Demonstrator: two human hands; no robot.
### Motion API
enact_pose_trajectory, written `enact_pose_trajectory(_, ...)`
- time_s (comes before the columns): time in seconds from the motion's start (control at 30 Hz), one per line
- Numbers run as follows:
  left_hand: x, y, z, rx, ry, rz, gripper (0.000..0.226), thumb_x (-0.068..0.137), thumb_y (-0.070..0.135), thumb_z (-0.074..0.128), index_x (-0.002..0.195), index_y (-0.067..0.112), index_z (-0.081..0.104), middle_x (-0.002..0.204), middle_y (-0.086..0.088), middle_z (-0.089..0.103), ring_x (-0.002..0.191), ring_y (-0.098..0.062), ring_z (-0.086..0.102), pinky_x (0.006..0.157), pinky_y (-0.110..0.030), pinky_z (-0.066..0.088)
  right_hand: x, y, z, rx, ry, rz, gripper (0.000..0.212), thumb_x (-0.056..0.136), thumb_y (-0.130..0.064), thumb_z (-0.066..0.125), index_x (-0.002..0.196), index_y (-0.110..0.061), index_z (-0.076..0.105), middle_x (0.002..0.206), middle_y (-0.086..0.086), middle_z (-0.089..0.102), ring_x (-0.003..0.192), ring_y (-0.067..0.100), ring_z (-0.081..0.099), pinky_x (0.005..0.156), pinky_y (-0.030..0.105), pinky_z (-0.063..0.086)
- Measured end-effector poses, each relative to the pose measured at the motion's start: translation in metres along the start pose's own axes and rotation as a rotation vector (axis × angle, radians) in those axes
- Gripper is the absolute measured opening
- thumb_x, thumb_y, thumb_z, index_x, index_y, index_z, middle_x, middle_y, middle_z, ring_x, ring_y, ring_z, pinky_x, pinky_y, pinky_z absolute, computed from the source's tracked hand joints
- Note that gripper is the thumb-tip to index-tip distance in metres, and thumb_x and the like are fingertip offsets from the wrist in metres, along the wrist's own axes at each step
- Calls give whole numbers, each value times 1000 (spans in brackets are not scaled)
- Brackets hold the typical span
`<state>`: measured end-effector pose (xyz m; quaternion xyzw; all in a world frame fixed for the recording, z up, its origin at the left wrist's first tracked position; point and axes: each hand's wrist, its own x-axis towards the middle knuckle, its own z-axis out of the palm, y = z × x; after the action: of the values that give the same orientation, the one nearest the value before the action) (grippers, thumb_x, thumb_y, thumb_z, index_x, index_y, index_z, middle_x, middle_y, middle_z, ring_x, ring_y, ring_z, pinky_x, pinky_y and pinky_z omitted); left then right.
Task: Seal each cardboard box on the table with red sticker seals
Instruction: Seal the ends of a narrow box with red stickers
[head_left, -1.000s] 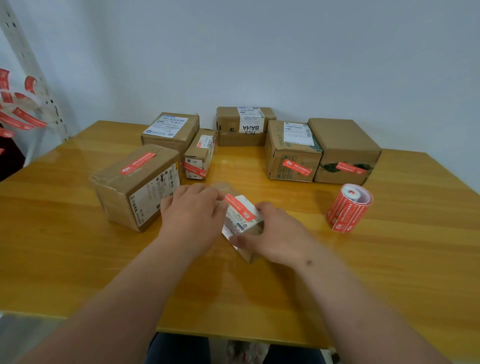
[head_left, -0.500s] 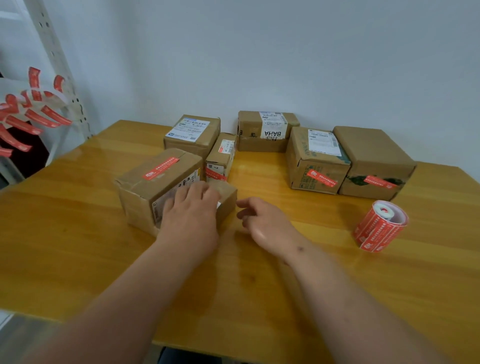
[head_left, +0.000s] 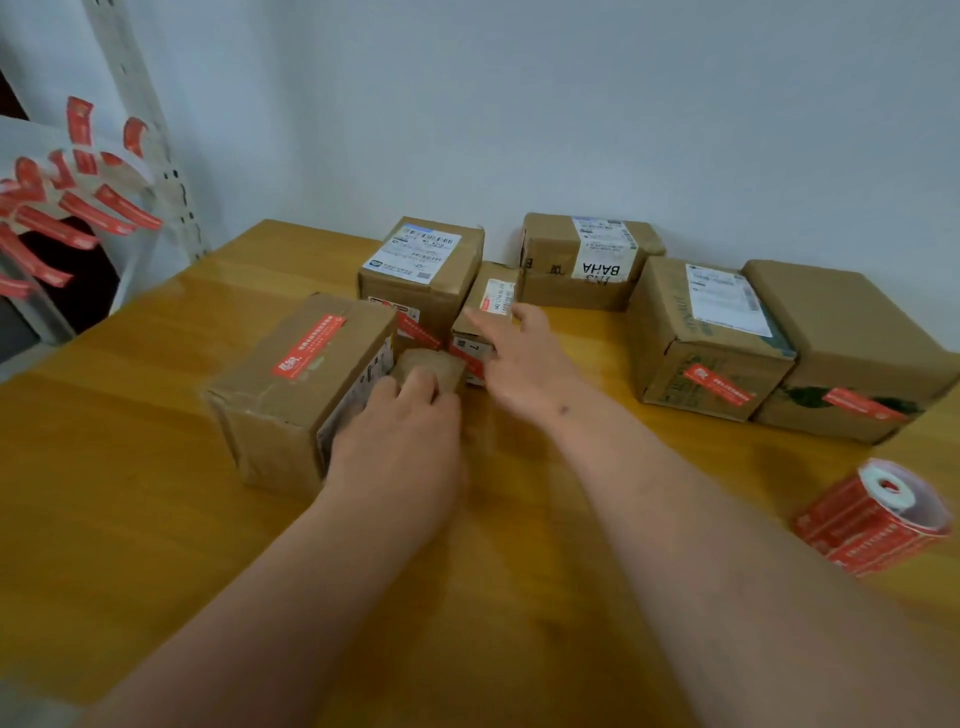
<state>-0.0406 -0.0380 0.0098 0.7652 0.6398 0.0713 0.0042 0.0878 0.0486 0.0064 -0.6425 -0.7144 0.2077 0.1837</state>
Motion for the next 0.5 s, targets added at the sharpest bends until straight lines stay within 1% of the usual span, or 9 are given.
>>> enact_pose_trajectory(0.03,1,-2,1,-6,12,2,48,89,20,47,136,25,39,135,0,35,119,-23,36,93,-38,46,3,1,3,-71,-25,-2,57,96,-23,44,144,-49,29,161,4,5,145,32,17,114,53,26)
enact_pose_trajectory(0.1,3,-4,3,-18,39,9,50,90,21,47,138,27,36,135,1,35,120,-23,36,94,-38,44,7,3,8,-167,-25,-30,51,95,-39,47,142,-51,30,161,6,4,143,35,22,112,55,29)
enact_pose_trajectory(0.2,6,-6,7,-26,58,7,52,93,27,48,142,28,30,138,1,35,123,-22,36,97,-38,42,7,9,12,-128,70,-30,44,90,-51,50,132,-43,40,155,10,21,134,36,38,104,55,38)
enact_pose_trajectory(0.27,7,-6,9,-22,66,-1,50,93,30,49,140,28,33,137,1,36,122,-22,37,98,-39,43,3,10,13,-124,149,-4,40,88,-58,49,122,-37,43,147,10,33,126,36,45,100,54,41)
enact_pose_trajectory(0.3,6,-6,9,-14,73,0,47,92,31,49,137,29,37,135,1,38,120,-22,38,97,-40,44,2,10,13,-120,169,14,40,88,-61,48,118,-35,44,140,10,39,121,35,48,98,54,42)
enact_pose_trajectory(0.37,5,-3,8,-3,74,3,42,92,33,49,133,29,43,132,1,39,118,-22,39,94,-40,45,2,6,13,-93,183,61,43,88,-65,45,114,-31,42,124,8,48,111,33,53,94,53,43)
enact_pose_trajectory(0.4,4,-2,8,-2,69,3,41,92,34,49,132,30,43,132,1,39,117,-22,39,93,-39,45,3,3,14,-92,192,86,45,88,-65,44,114,-29,41,119,7,50,108,32,53,93,53,43)
enact_pose_trajectory(0.43,3,-1,8,-1,63,0,42,92,34,49,133,30,43,132,2,39,118,-22,38,93,-38,45,4,0,13,-97,204,107,46,88,-64,45,116,-27,41,117,7,51,107,32,53,93,53,43)
enact_pose_trajectory(0.5,0,-2,8,-2,57,-10,44,93,36,49,136,30,41,135,2,37,121,-22,36,94,-37,45,6,-5,12,-70,237,141,43,91,-55,47,118,-23,40,116,8,52,105,31,54,91,51,44)
